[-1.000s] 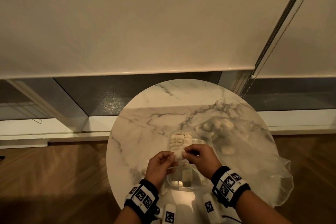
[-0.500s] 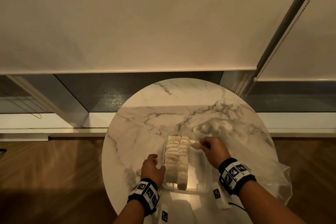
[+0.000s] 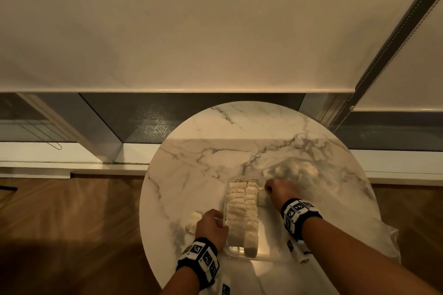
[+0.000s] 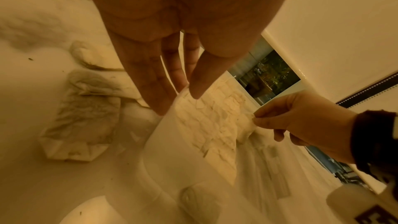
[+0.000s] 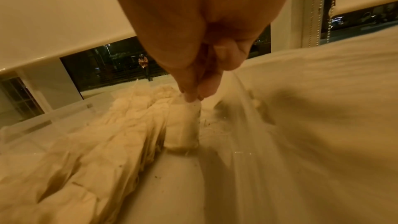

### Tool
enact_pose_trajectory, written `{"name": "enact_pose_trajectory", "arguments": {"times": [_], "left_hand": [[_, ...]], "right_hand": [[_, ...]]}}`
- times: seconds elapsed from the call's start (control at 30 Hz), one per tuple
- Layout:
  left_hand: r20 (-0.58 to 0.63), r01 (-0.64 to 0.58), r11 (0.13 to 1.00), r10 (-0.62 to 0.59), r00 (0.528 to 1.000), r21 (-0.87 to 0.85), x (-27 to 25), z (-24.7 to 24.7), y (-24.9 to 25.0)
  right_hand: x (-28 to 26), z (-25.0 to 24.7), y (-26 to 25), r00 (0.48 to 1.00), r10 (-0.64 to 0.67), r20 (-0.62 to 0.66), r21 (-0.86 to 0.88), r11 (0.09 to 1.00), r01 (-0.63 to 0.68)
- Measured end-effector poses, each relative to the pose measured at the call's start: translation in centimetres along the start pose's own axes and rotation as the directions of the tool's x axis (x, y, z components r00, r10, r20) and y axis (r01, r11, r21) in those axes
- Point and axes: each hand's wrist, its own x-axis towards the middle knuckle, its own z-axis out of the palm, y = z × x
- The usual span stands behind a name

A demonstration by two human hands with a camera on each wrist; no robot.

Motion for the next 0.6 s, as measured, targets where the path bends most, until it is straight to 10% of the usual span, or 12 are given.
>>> {"name": "enact_pose_trajectory", "arguments": {"times": [0.6], "left_hand": [[0.073, -0.054, 0.998, 0.052, 0.996, 0.028, 0.3, -0.3, -0.6]], "right_hand": [[0.8, 0.8, -1.3, 0.992, 0.082, -0.099, 0.033, 0.996, -0.079]]}}
